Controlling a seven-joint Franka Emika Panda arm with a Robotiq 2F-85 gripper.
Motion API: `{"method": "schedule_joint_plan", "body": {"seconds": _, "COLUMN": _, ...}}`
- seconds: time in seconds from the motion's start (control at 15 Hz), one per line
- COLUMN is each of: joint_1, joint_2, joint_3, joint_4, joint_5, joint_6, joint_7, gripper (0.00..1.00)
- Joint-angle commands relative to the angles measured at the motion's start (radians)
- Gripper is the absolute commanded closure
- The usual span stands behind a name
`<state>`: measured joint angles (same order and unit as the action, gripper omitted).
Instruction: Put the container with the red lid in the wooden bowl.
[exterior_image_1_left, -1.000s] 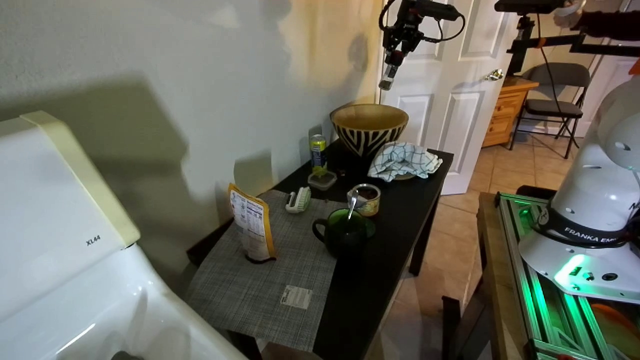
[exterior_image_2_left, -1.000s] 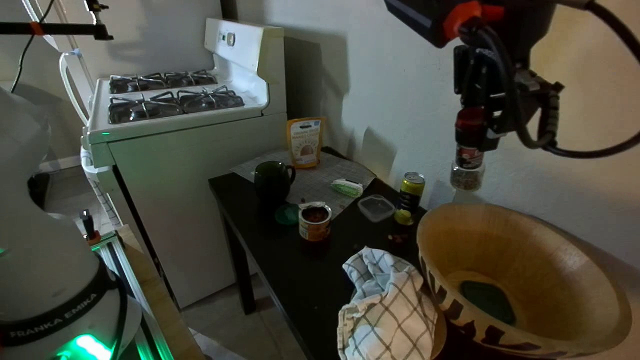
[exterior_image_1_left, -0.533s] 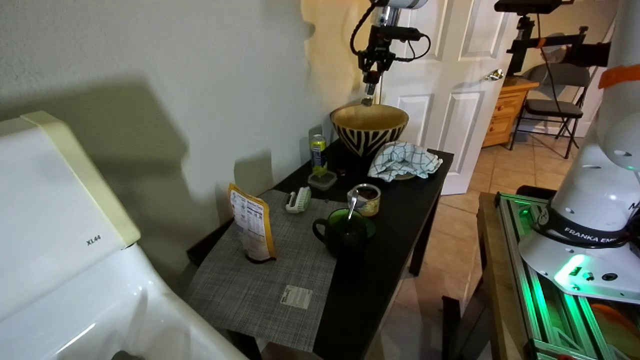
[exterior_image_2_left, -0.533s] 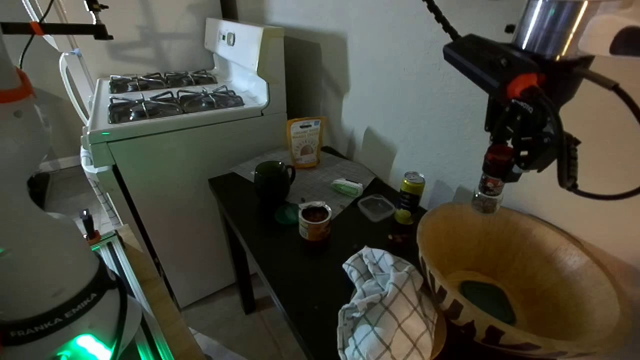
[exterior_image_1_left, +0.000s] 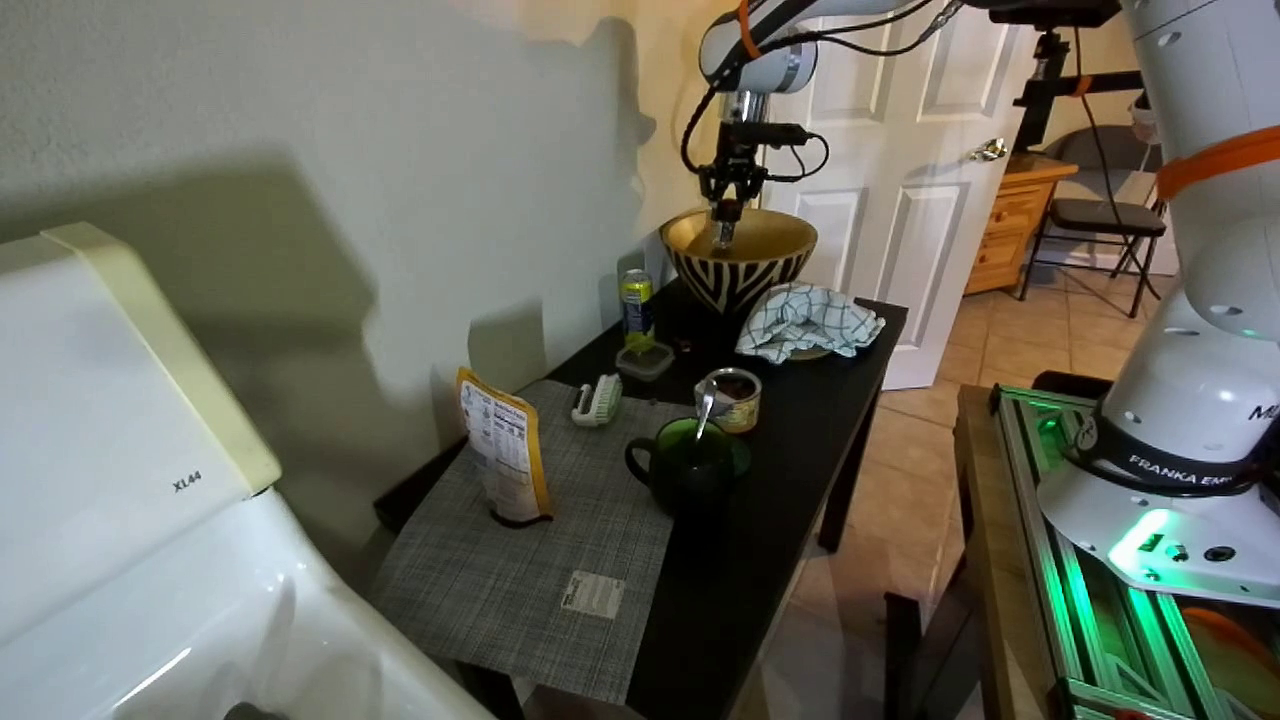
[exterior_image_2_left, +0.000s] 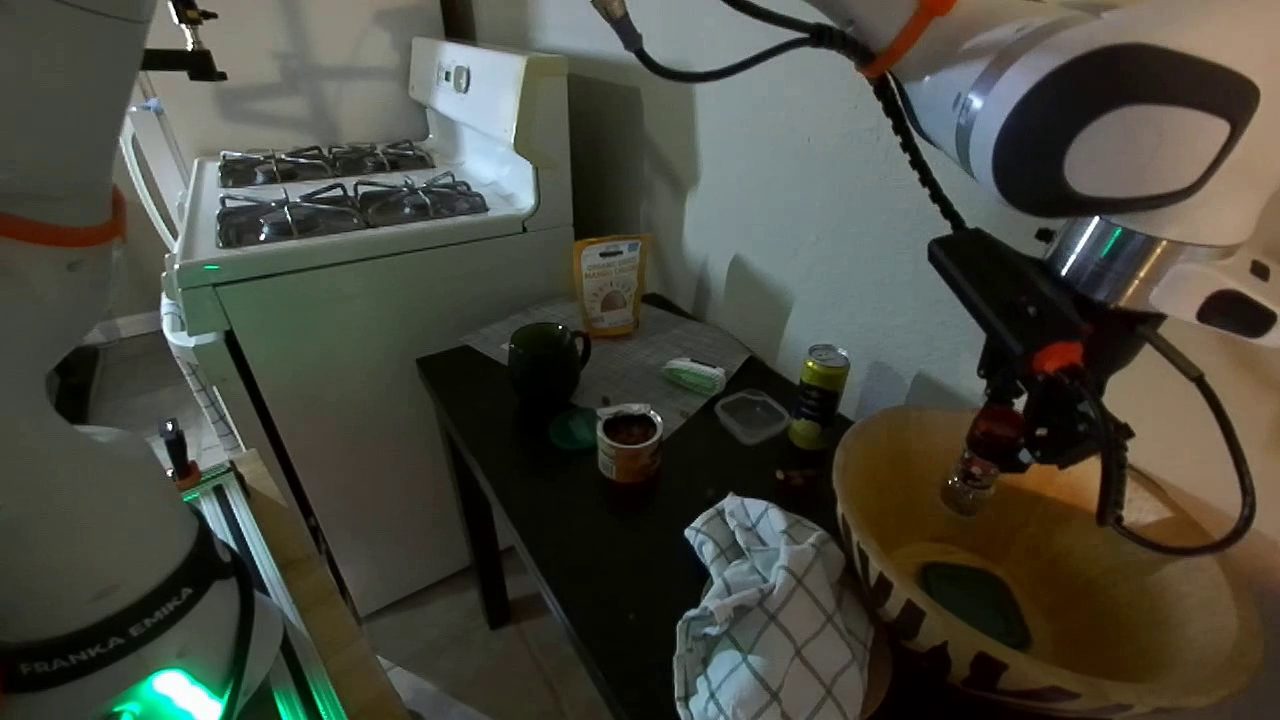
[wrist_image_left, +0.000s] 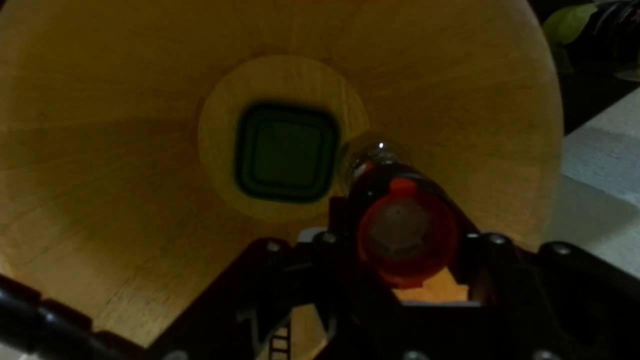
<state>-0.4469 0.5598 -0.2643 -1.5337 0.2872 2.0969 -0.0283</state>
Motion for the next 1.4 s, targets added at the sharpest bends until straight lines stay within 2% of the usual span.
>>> {"method": "schedule_joint_plan", "body": {"seconds": 0.0, "joint_1": -0.050, "joint_2": 0.065, "joint_3": 0.038, "joint_4": 0.051, "joint_5": 0.030, "joint_6": -0.006, "joint_7": -0.019, "gripper": 0.79}}
{"method": "schedule_joint_plan", "body": {"seconds": 0.27, "joint_1": -0.036, "joint_2": 0.116, "joint_3": 0.048, "joint_4": 0.073, "joint_5": 0.003, "joint_6": 0.008, "joint_7": 0.021, "gripper": 0.79}}
{"method": "schedule_joint_plan", "body": {"seconds": 1.33, "joint_1": 0.057, "joint_2": 0.242, "joint_3": -0.015, "joint_4": 0.171, "joint_5": -0.175, "joint_6": -0.017, "joint_7": 0.292, "gripper": 0.79}}
